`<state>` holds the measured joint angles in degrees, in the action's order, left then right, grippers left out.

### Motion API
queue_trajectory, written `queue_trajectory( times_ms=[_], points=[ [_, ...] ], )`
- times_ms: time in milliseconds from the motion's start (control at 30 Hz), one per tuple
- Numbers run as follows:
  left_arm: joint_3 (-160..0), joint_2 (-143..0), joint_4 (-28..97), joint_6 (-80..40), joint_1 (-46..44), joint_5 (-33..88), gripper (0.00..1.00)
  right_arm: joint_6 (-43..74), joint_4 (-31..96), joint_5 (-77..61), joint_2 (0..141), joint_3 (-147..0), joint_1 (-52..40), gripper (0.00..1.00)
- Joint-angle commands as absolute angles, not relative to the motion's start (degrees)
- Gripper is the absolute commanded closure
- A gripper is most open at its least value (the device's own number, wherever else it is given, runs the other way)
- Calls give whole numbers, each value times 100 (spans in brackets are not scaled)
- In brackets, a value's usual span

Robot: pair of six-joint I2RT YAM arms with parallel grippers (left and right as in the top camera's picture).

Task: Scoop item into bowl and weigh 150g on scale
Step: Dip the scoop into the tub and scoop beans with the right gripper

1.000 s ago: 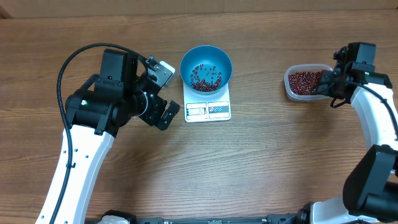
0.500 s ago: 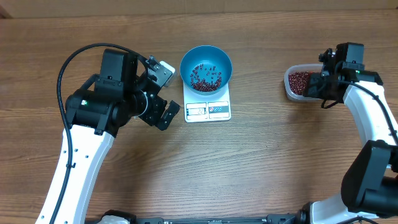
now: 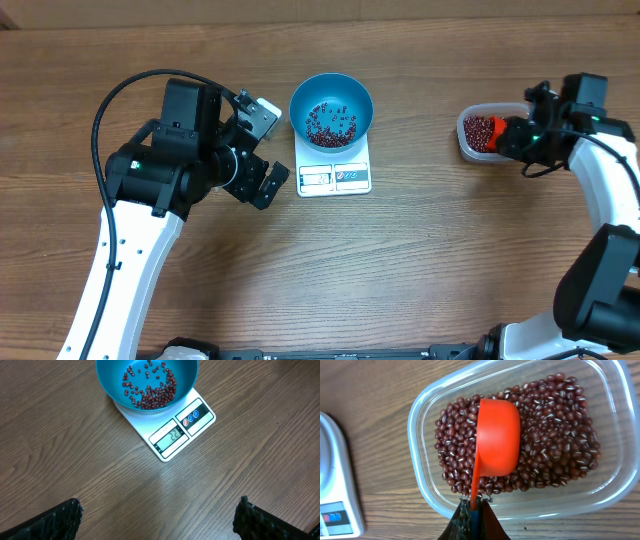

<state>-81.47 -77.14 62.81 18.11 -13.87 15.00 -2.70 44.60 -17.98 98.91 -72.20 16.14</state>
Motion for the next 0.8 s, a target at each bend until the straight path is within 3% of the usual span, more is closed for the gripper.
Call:
queue_trajectory(
  times_ms=[0, 367, 767],
  points=[
    [-8270, -7660, 6281, 1756, -1389, 1612, 0, -134, 4431, -2547, 9915, -7271, 1905, 96],
    [-8270, -7660, 6281, 1756, -1389, 1612, 0, -126, 4486, -3743, 9915, -7271, 2541, 96],
    [-8270, -7660, 6281, 1756, -1389, 1612, 0, 239, 4563, -4174, 9915, -7271, 2995, 96]
  ],
)
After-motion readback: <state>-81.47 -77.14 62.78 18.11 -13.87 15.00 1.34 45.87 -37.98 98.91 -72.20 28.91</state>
